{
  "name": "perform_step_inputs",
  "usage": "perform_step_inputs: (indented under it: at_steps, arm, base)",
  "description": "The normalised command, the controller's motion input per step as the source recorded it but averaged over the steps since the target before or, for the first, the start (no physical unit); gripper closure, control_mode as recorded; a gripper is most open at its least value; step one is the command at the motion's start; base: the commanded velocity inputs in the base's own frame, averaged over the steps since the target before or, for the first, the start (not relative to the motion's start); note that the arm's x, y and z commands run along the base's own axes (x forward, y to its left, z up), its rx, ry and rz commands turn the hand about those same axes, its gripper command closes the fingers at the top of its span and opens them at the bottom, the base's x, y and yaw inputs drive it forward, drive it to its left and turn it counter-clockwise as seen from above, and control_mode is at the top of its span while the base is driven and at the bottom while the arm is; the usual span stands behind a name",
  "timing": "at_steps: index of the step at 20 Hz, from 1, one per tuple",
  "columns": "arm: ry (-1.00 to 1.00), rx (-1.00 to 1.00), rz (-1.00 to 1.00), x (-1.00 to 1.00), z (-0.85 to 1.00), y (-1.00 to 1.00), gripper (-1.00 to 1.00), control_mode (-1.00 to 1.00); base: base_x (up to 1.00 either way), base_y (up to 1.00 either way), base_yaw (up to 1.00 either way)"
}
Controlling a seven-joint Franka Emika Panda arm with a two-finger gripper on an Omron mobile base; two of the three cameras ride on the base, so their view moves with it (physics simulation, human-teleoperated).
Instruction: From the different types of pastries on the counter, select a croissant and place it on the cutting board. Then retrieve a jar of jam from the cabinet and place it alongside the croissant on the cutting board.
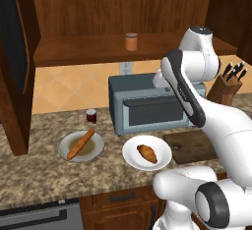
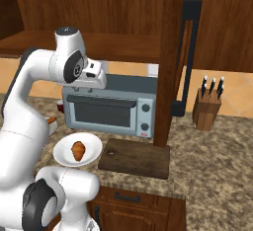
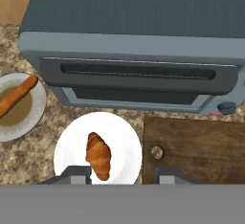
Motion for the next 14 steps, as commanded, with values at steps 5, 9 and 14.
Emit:
perform_step_inputs:
  at_steps: [5, 9, 14]
  arm:
    - [-0.05, 0.02, 0.0, -0.36, -0.21, -0.09, -1.0, -1.0]
    - [0.0, 0.0, 0.0, -0.61, -0.55, 0.04, -1.0, -1.0]
    - [0.11, 0.0, 0.0, -0.54, -0.54, 0.18, -1.0, -1.0]
  base:
    - [0.0, 0.0, 0.0]
    - [0.0, 0.0, 0.0]
    - [0.0, 0.0, 0.0]
